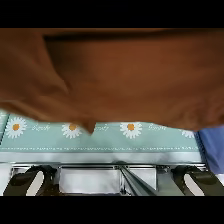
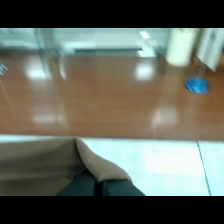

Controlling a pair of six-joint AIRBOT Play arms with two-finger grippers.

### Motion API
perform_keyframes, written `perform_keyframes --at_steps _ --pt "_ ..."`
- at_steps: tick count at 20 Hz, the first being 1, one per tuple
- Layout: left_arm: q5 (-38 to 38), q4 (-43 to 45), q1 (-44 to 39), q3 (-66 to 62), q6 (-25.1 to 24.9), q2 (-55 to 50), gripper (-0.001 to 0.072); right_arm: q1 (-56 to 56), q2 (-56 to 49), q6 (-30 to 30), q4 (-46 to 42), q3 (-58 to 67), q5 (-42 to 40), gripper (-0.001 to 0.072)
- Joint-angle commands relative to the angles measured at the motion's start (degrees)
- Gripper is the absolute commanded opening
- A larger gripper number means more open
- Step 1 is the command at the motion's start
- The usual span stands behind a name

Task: Fold the shirts.

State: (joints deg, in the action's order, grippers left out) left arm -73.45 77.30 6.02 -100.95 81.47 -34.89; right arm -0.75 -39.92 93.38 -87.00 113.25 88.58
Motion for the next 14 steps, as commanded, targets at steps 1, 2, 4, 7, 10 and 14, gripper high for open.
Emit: perform_keyframes --at_steps 1,2,4,7,10,14 --pt "-7.13 23.50 -12.07 -0.22 7.50 4.55 0.0021 -0.02 1.75 1.55 -3.41 0.04 9.75 0.0028" --pt "-10.58 23.87 -13.07 -0.22 8.46 4.61 0.0021 -0.02 1.75 1.97 -3.41 -0.17 11.26 0.0028" --pt "-15.96 23.82 -13.18 0.07 9.51 3.87 0.0021 -0.02 1.81 2.82 -3.10 -2.64 13.07 0.0028" --pt "-19.19 23.85 -13.18 4.61 10.49 2.43 0.0021 -0.02 1.81 2.91 -1.22 -12.44 13.38 0.0028" --pt "-17.09 23.80 -13.18 12.22 11.41 -2.27 0.0021 -0.02 0.55 2.84 -1.25 -26.82 3.41 0.0028" --pt "-6.14 22.34 -12.72 18.36 11.41 -17.07 0.0021 0.00 -11.39 1.77 -1.20 -35.82 -8.68 0.0026"
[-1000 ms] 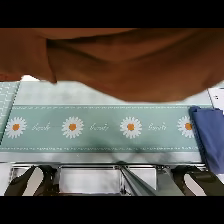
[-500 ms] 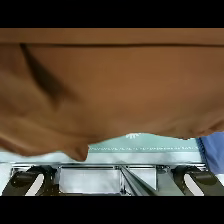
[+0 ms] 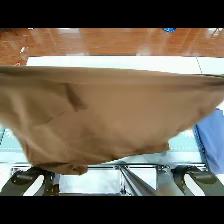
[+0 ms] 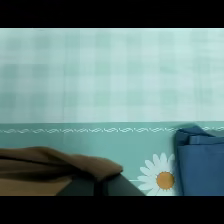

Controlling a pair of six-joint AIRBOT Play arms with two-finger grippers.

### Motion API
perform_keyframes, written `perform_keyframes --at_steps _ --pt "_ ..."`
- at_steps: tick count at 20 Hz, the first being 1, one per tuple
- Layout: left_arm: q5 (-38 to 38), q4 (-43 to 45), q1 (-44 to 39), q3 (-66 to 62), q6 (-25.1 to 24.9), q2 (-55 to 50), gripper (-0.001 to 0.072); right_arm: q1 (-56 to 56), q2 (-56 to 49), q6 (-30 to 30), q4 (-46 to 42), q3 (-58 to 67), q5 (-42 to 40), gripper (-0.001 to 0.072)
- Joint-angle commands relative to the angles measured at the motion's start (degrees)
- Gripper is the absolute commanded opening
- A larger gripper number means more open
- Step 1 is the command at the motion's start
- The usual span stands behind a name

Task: Fold the shirts.

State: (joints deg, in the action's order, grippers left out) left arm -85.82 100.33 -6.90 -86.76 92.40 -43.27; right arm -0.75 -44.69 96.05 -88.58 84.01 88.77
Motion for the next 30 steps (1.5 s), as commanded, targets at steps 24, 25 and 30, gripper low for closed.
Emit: perform_keyframes --at_steps 24,25,30 --pt "2.29 -33.33 16.33 -21.79 -9.97 -67.17 0.0021 8.57 -60.89 -9.31 18.51 20.74 -11.19 0.0026" --pt "0.04 -33.46 17.14 -20.55 -10.75 -66.90 0.0022 8.57 -60.65 -9.97 18.43 20.06 -10.16 0.0026" --pt "-1.84 -38.25 18.58 -13.25 -12.50 -66.58 0.0021 8.57 -60.33 -9.92 16.50 14.99 -7.54 0.0026"
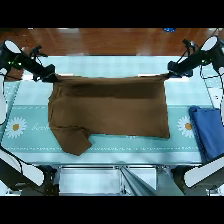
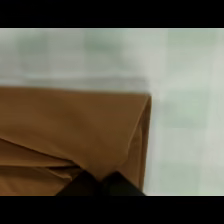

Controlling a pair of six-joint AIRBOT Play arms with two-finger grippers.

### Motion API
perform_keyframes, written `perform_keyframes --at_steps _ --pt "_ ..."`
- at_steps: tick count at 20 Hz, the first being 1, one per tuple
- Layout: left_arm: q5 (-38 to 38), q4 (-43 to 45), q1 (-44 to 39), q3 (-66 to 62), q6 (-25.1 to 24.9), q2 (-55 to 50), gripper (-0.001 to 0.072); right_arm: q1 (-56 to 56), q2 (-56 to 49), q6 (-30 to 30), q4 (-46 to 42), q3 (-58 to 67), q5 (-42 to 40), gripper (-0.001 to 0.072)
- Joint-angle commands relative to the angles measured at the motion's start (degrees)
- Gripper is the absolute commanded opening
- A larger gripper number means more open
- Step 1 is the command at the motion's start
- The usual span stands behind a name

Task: Fold the shirts.

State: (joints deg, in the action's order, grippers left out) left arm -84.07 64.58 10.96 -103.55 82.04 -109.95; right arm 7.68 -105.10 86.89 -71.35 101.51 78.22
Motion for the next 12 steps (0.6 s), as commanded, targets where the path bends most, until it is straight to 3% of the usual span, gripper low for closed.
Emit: perform_keyframes --at_steps 1,12 --pt "-3.67 -2.49 0.72 5.07 -2.14 0.11 0.0022 0.11 0.09 -0.79 -0.70 -4.15 3.26 0.0026" --pt "-6.64 -2.45 0.85 9.09 -2.08 0.00 0.0022 -0.31 0.09 -0.50 -0.81 -10.16 3.13 0.0030"
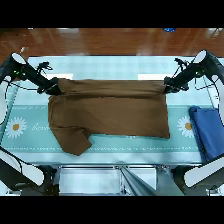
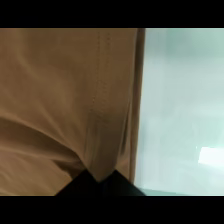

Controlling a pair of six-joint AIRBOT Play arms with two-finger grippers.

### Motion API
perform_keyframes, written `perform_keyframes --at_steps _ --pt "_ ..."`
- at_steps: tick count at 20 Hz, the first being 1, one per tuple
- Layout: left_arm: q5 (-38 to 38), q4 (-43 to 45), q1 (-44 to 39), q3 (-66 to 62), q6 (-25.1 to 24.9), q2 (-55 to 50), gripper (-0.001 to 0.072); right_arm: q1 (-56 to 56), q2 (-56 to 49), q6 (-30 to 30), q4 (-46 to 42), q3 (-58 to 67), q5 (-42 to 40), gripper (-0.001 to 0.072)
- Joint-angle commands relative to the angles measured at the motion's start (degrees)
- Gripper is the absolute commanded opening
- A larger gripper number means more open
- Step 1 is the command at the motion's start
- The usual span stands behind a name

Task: Fold the shirts.

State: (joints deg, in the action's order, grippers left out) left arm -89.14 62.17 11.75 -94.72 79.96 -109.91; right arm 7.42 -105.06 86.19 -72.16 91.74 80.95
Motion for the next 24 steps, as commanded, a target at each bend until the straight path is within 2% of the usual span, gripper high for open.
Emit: perform_keyframes --at_steps 1,2,3,5,8,11,13,15,16,18,21,24 --pt "-2.19 -0.04 0.13 0.24 0.70 -0.04 0.0055 -0.09 0.04 1.38 -0.02 -0.39 0.50 0.0127" --pt "-3.76 -0.04 0.13 0.24 2.01 -0.04 0.0279 -0.09 0.07 2.10 0.04 -0.39 1.33 0.0405" --pt "-5.49 0.00 0.13 0.22 1.84 0.02 0.0500 0.09 0.35 1.84 -0.52 -0.39 2.56 0.0409" --pt "-7.52 1.33 0.39 0.26 2.32 1.25 0.0507 1.42 2.58 2.25 -1.49 -0.39 4.83 0.0408" --pt "-5.40 5.05 2.14 4.63 2.12 8.68 0.0507 5.68 9.90 2.67 -2.86 -4.28 4.98 0.0408" --pt "0.76 6.10 8.28 20.79 0.70 20.81 0.0507 11.23 21.31 0.98 2.21 -21.55 -4.04 0.0408" --pt "2.23 5.77 16.22 33.70 -2.14 27.39 0.0506 12.48 31.23 -5.68 9.11 -36.65 -8.79 0.0408" --pt "4.81 -0.37 25.81 45.03 -4.59 32.63 0.0506 12.17 42.97 -9.84 15.43 -50.80 -14.58 0.0408" --pt "6.62 -5.42 30.14 49.77 -6.47 34.91 0.0507 12.17 47.65 -9.86 17.16 -55.74 -16.37 0.0408" --pt "8.57 -8.20 34.80 55.84 -7.37 37.40 0.0508 12.17 54.53 -9.84 19.71 -62.29 -16.55 0.0408" --pt "8.70 -8.02 33.86 60.78 -11.32 37.75 0.0508 12.17 58.95 -9.84 22.93 -64.78 -14.47 0.0408" --pt "13.31 -8.20 30.73 65.46 -10.75 37.75 0.0508 12.17 59.45 -9.84 25.99 -64.78 -14.27 0.0408"
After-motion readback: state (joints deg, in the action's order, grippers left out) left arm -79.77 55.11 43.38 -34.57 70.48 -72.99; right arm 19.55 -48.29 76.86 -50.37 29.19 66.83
